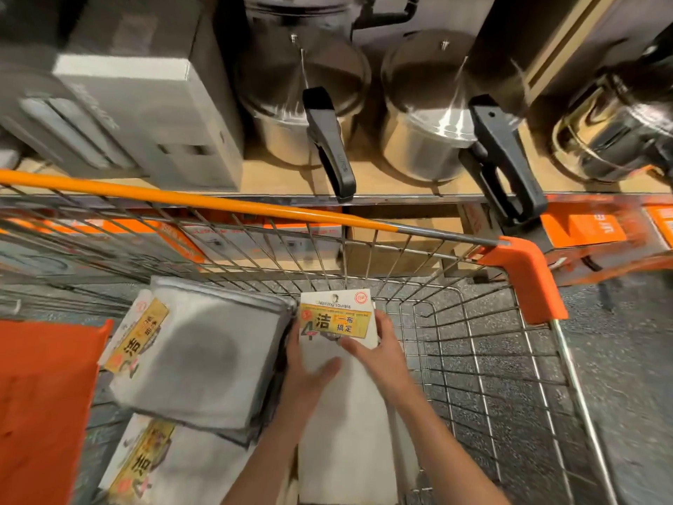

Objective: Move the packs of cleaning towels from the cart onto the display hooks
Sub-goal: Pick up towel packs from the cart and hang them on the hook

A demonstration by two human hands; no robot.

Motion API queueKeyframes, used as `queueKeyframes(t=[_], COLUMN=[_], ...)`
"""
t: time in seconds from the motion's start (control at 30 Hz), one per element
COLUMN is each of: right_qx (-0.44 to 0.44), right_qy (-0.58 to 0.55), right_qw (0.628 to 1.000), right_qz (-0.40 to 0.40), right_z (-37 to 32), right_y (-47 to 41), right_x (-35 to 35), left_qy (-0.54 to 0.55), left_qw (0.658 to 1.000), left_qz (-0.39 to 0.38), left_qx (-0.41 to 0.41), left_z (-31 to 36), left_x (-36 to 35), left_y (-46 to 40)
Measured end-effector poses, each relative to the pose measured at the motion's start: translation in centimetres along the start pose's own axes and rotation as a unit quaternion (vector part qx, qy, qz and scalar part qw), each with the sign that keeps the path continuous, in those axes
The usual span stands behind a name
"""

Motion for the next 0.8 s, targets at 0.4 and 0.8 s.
queueKeyframes(t=[0.4,0.8], right_qx=[0.020,0.039], right_qy=[-0.022,-0.046], right_qw=[0.999,0.998], right_qz=[0.041,-0.012], right_z=[-1.3,-0.9], right_y=[1.7,2.4], right_x=[0.2,0.1], left_qy=[0.053,0.068], left_qw=[0.998,0.997], left_qz=[-0.020,-0.027], left_qx=[0.019,0.021], left_z=[-0.7,-1.6], left_x=[-0.1,-0.8], left_y=[1.0,0.5])
Point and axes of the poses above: each hand's wrist, its own y-axis away from the middle knuckle, its own x-axis out of the back of the hand, z = x × y, the point moved 9 cm from there along -y, towards the middle knuckle, and after that the axes turned 1 degree about -y, right-handed, at the moved point
